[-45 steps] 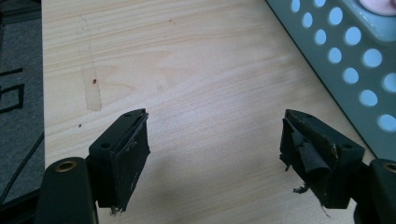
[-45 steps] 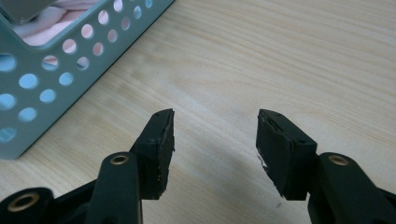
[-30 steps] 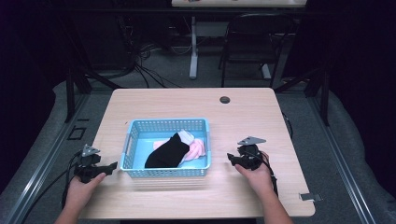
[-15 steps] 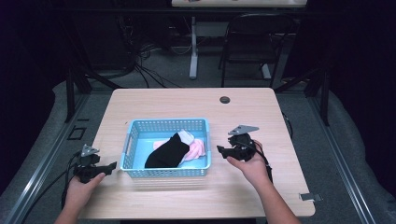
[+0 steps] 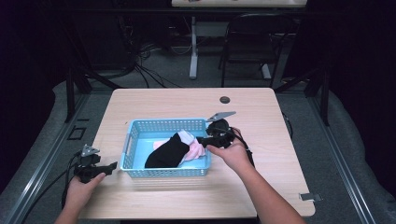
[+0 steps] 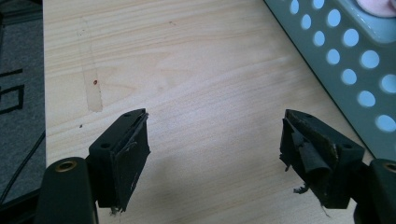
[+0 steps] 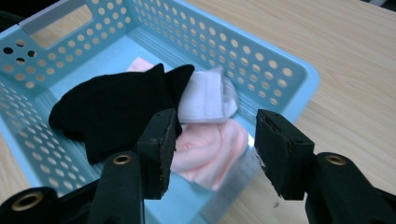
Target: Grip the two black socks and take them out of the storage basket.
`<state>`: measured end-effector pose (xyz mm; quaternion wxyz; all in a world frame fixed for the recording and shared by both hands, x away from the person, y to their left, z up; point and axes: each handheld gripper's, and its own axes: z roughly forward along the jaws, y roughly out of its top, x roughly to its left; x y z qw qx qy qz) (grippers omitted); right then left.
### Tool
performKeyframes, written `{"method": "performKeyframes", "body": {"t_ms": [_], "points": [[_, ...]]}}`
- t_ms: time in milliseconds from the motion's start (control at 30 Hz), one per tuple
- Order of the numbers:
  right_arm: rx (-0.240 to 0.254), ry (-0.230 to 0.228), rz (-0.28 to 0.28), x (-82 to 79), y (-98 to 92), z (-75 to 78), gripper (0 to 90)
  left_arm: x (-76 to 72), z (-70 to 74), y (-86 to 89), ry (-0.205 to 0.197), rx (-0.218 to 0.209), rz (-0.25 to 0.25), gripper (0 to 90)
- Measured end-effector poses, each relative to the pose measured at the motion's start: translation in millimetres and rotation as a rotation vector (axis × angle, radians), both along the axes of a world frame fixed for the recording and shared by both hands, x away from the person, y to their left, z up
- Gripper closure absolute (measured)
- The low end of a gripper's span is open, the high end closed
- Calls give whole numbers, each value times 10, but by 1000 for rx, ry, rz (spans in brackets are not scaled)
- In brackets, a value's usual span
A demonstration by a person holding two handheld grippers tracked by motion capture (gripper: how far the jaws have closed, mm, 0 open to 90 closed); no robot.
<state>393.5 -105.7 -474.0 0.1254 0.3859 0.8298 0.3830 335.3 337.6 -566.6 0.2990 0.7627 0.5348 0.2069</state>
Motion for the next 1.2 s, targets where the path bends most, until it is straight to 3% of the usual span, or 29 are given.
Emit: {"method": "performKeyframes", "body": {"t_ms": [333,500,733,967,1100,1200], "points": [[16,101,58,234,383,-202,547,0,-1,6,1,-4,0,237],[-20,147,64,284,513,-315,613,0,2,7,0,-4,-1,237],[-40,169,59,302,602,-390,638,0,4,4,0,-4,-3,237],[-62,225,54,299,677,-444,685,-1,4,3,-1,-4,-3,237],[-55,213,61,278,701,-437,756,0,4,3,-1,-3,-3,237],[-37,177,91,246,713,-395,806,0,3,2,-2,-3,-3,237]]}}
